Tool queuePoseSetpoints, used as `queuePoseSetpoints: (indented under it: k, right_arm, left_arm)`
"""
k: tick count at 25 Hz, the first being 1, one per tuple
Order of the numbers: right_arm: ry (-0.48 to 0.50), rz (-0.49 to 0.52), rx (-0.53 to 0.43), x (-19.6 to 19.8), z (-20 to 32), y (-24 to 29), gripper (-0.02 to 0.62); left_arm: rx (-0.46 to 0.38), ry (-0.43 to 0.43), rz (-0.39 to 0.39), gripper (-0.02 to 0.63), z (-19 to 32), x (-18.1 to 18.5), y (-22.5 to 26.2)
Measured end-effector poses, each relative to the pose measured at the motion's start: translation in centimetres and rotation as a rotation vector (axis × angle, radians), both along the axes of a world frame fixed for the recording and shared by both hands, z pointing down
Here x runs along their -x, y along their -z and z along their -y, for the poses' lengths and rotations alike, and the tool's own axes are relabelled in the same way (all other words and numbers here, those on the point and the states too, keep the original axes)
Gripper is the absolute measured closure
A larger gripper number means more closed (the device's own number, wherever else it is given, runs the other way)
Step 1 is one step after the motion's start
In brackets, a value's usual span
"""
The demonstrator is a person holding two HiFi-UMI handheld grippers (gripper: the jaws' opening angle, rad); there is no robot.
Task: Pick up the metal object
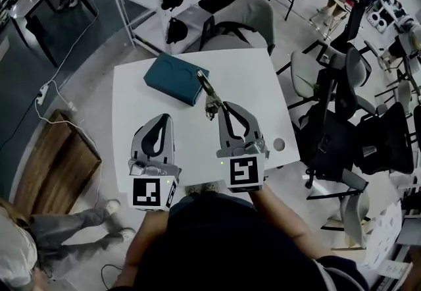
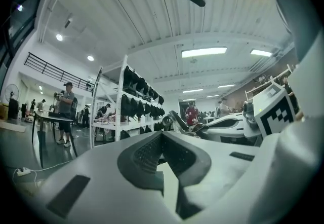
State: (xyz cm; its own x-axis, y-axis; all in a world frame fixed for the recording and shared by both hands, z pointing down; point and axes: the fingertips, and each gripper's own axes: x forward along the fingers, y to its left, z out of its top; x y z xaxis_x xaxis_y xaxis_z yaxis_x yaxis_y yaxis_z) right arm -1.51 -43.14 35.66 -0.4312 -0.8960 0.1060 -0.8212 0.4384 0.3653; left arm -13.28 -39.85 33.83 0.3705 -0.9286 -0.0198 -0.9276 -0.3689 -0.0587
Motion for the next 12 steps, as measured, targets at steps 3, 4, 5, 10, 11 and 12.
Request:
queuePoseSetpoints:
  k: [3, 4, 5, 10, 11, 12]
  right_arm:
    - [-0.008, 0.104, -0.032, -0.6, 0.0, 1.9, 0.568]
    - [-0.01, 0.137, -0.044, -0.7, -0.1, 2.6, 0.568]
    - [-0.011, 0.169, -0.057, -0.9, -0.2, 3.4, 0.568]
    - [-0.019, 0.253, -0.107, -1.8, -0.4, 6.9, 0.568]
    - [-0.019, 0.255, -0.116, -1.8, -0.4, 7.4, 0.568]
    - [-0.019, 0.256, -0.121, -1.8, -0.4, 7.6, 0.568]
  left_arm:
    - [-0.033, 0.006, 0.003, 0.584, 0.2, -0.1, 1.6]
    - [-0.042, 0.008, 0.003, 0.584, 0.2, -0.1, 2.1]
    - [-0.049, 0.01, 0.003, 0.584, 0.2, -0.2, 2.5]
    - [-0.076, 0.016, 0.012, 0.584, 0.3, -0.7, 4.1]
    - [-0.08, 0.017, 0.012, 0.584, 0.3, -0.7, 4.4]
    - [-0.083, 0.018, 0.012, 0.584, 0.3, -0.7, 4.6]
